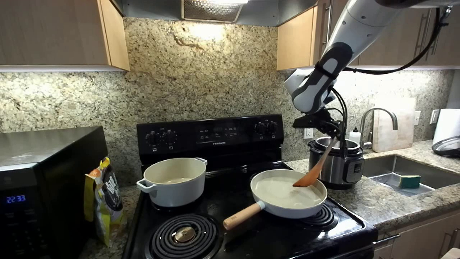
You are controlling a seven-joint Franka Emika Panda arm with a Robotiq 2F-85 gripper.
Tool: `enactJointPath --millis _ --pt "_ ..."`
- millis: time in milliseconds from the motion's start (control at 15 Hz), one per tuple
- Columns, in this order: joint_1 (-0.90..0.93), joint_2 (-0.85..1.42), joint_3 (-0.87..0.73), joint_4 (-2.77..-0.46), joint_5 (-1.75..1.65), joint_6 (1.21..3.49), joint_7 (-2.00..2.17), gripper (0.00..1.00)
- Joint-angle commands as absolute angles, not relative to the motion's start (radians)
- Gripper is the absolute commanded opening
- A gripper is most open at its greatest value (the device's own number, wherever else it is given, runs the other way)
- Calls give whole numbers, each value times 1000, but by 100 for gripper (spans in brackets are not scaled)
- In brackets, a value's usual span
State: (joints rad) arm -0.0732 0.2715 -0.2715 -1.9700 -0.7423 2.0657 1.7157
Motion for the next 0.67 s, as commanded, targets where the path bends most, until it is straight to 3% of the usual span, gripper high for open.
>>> enactJointPath --millis 0,600 --pt "-56 310 -239 -1909 -783 1993 1756 12" --pt "-19 387 -166 -1830 -753 1981 1722 12"
